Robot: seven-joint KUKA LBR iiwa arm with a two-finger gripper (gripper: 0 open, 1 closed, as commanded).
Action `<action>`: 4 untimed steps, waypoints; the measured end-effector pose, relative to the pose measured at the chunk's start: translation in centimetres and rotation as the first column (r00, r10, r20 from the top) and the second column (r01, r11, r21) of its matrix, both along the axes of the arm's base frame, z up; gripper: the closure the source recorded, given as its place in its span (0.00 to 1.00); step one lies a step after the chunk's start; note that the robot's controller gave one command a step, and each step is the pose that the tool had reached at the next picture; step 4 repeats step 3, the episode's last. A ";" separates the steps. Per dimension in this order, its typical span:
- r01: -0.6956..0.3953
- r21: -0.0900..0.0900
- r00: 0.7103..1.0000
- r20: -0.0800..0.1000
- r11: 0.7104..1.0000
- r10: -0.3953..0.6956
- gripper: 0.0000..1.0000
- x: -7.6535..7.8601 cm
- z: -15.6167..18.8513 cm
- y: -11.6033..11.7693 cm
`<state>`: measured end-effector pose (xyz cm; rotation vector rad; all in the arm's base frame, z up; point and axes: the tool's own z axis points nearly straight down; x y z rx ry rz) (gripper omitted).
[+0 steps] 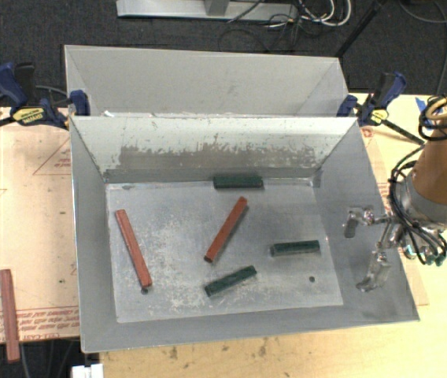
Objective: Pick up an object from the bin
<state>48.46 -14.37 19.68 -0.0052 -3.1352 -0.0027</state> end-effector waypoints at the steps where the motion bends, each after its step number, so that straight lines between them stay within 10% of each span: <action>1: 0.180 0.001 0.984 0.003 0.984 -0.180 0.00 5.2 -12.7 4.2; 2: 0.180 -0.001 0.984 0.007 0.984 -0.180 1.00 5.2 -12.4 4.0; 3: 0.157 -0.001 0.987 0.017 0.988 -0.157 1.00 3.7 3.7 4.2; 4: 0.157 -0.001 0.987 0.017 0.988 -0.157 1.00 3.7 3.7 4.2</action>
Offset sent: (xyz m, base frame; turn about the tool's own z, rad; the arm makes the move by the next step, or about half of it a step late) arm 0.0517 0.0391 -0.1238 0.1836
